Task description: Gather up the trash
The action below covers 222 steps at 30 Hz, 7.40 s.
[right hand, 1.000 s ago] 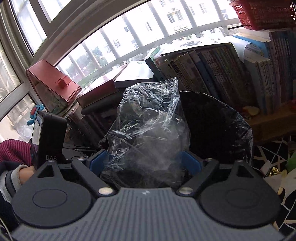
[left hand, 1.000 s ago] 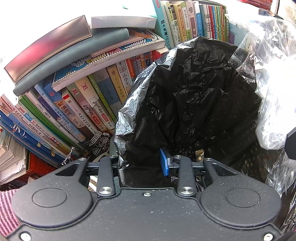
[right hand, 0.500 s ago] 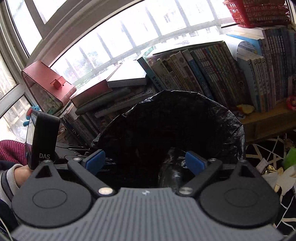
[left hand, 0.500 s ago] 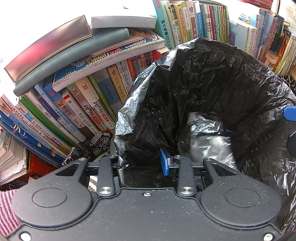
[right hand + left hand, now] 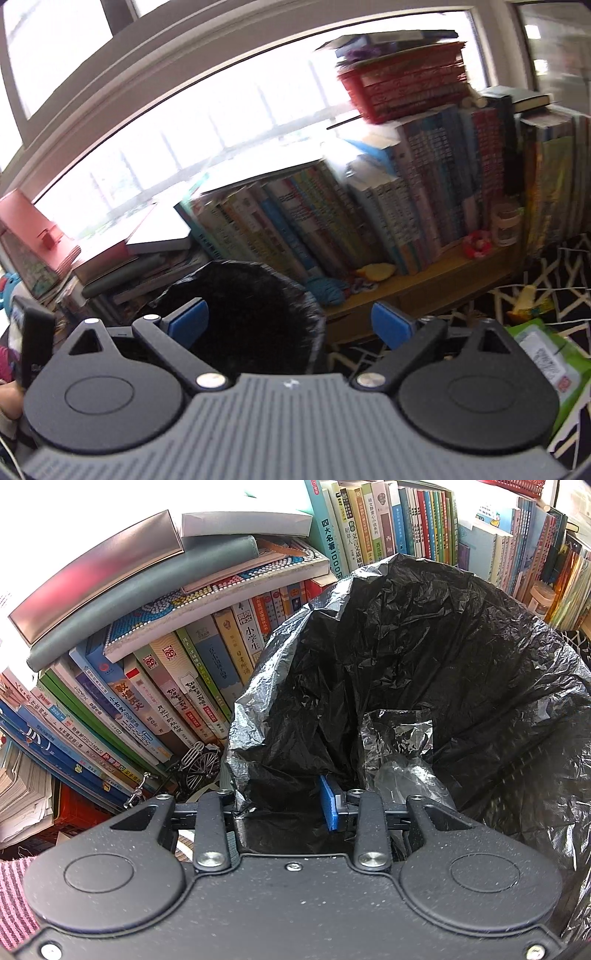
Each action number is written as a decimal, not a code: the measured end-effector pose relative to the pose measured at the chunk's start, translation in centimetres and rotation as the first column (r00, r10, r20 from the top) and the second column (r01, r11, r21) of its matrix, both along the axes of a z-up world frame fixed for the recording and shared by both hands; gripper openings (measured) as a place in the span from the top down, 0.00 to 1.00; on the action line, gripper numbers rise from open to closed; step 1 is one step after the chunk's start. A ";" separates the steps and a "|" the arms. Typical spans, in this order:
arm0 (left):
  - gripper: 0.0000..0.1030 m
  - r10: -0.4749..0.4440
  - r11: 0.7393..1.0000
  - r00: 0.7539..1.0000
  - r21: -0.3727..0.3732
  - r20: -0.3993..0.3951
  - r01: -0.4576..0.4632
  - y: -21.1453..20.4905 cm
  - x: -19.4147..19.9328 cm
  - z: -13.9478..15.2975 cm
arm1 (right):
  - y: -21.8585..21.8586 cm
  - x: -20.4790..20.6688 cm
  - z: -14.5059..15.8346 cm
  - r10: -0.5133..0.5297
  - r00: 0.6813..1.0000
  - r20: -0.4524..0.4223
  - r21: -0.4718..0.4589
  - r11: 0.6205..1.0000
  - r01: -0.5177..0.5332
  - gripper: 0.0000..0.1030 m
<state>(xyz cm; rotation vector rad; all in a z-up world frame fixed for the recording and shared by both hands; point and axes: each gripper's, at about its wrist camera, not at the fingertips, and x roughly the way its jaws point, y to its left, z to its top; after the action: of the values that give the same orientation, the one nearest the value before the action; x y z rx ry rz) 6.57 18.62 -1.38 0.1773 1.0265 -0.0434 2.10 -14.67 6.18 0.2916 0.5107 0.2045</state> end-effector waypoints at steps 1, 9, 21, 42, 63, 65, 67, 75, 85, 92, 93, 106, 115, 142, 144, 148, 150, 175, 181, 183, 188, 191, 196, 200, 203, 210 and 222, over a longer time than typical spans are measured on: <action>0.69 0.000 1.000 1.000 0.000 0.000 0.000 0.0 0.0 0.0 | -1.2 -0.1 0.0 -0.054 0.999 0.005 -0.013 0.998 0.054 0.03; 0.68 0.001 1.000 1.000 0.004 0.000 -0.001 0.0 0.0 -0.1 | -11.3 0.2 -4.2 -0.452 0.889 -0.074 -0.117 0.889 0.443 0.02; 0.67 0.000 1.000 1.000 0.002 0.000 0.000 0.0 0.0 -0.1 | -20.7 1.2 -15.6 -0.689 0.601 -0.404 -0.241 0.714 0.657 0.14; 0.65 -0.003 0.999 1.000 0.038 0.000 0.003 -0.3 0.2 -0.5 | -21.6 2.9 -22.0 -0.676 0.530 -0.511 -0.359 0.729 0.584 0.56; 0.64 -0.008 0.999 1.000 0.033 0.000 0.008 -0.4 0.2 -0.4 | -18.1 3.4 -17.4 -0.660 0.614 -0.434 -0.335 0.750 0.570 0.92; 0.64 -0.008 0.999 1.000 0.032 0.000 0.008 -0.4 0.2 -0.4 | -17.8 3.3 -16.3 -0.655 0.631 -0.415 -0.319 0.755 0.574 0.93; 0.64 -0.008 1.000 1.000 0.029 0.000 0.008 -0.4 0.2 -0.4 | -17.7 3.1 -15.3 -0.653 0.646 -0.396 -0.296 0.757 0.583 0.93; 0.64 -0.010 1.000 1.000 0.021 0.000 0.010 -0.3 0.1 -0.3 | -20.1 2.0 -15.0 -0.649 0.629 -0.428 -0.236 0.752 0.615 0.78; 0.64 -0.009 1.000 1.000 0.027 0.001 0.009 -0.4 0.0 -0.3 | -21.7 2.1 -21.5 -0.651 0.532 -0.542 -0.308 0.743 0.594 0.41; 0.64 -0.006 0.999 1.000 0.032 0.000 0.006 -0.5 0.1 -0.4 | -21.7 2.0 -22.9 -0.687 0.526 -0.501 -0.380 0.721 0.579 0.33; 0.64 -0.006 0.999 1.000 0.032 0.000 0.006 -0.5 0.1 -0.4 | -22.0 1.7 -23.0 -0.687 0.526 -0.500 -0.370 0.719 0.588 0.33; 0.64 -0.009 1.000 1.000 0.029 0.001 0.009 -0.4 0.1 -0.5 | -21.8 2.0 -20.6 -0.677 0.520 -0.522 -0.314 0.719 0.620 0.70; 0.64 -0.009 1.000 1.000 0.029 0.001 0.009 -0.4 0.1 -0.5 | -22.2 0.9 -14.0 -0.755 0.526 -0.391 -0.254 0.638 0.727 0.71; 0.64 -0.015 1.000 1.000 0.011 0.001 0.015 -0.3 -0.1 -0.3 | 5.0 -0.1 -2.0 0.247 0.969 0.003 0.077 0.966 -0.246 0.70; 0.64 -0.015 1.000 1.000 0.010 0.001 0.015 -0.3 -0.1 -0.3 | 6.1 -0.2 -2.9 0.260 0.965 -0.026 0.044 0.965 -0.258 0.69; 0.64 -0.015 1.000 1.000 0.010 0.001 0.015 -0.3 -0.1 -0.3 | 6.7 -0.2 -4.3 0.274 0.959 -0.068 0.013 0.962 -0.274 0.67; 0.64 -0.014 1.000 1.000 0.010 0.001 0.014 -0.4 -0.1 -0.3 | 7.0 -0.3 -4.5 0.275 0.958 -0.076 -0.004 0.961 -0.276 0.67; 0.64 -0.015 1.000 1.000 0.010 0.001 0.015 -0.3 -0.1 -0.3 | 0.2 0.2 -1.6 -0.036 0.998 0.057 0.037 0.999 0.034 0.19; 0.64 -0.015 1.000 1.000 0.010 0.001 0.015 -0.2 -0.1 -0.3 | -5.0 1.0 -2.7 -0.283 0.959 0.033 0.025 0.959 0.282 0.14; 0.64 -0.015 1.000 1.000 0.010 0.001 0.015 -0.3 -0.1 -0.3 | -6.9 1.3 -3.7 -0.371 0.929 0.002 0.015 0.929 0.371 0.14; 0.64 -0.015 1.000 1.000 0.009 0.001 0.015 -0.3 -0.1 -0.3 | -11.4 2.2 -7.3 -0.533 0.839 -0.111 -0.008 0.844 0.536 0.13; 0.64 -0.015 1.000 1.000 0.008 0.000 0.015 -0.3 -0.1 -0.3 | -13.3 2.9 -10.0 -0.577 0.795 -0.190 -0.043 0.814 0.580 0.12; 0.64 -0.015 1.000 1.000 0.009 0.000 0.015 -0.3 -0.1 -0.3 | -15.0 3.8 -14.1 -0.635 0.721 -0.277 -0.138 0.769 0.625 0.09; 0.64 -0.014 1.000 1.000 0.013 -0.001 0.014 -0.3 -0.1 -0.3 | -17.4 2.9 -16.2 -0.694 0.638 -0.334 -0.083 0.696 0.713 0.03; 0.63 -0.013 1.000 1.000 0.014 -0.001 0.013 -0.3 -0.2 -0.4 | -19.3 2.0 -17.8 -0.701 0.589 -0.401 -0.001 0.644 0.765 0.01; 0.62 -0.012 1.000 1.000 0.020 -0.003 0.012 -0.3 -0.2 -0.6 | -20.9 1.4 -20.9 -0.650 0.562 -0.512 0.094 0.607 0.789 0.00; 0.62 -0.015 1.000 1.000 0.019 -0.007 0.015 -0.3 0.0 -0.8 | -19.0 2.9 -19.4 -0.542 0.655 -0.527 0.134 0.708 0.693 0.55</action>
<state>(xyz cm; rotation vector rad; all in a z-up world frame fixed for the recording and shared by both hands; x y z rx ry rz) 6.53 18.30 -2.16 0.2026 1.0325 -0.0480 4.95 -33.72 -13.19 0.8448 0.8112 -0.4934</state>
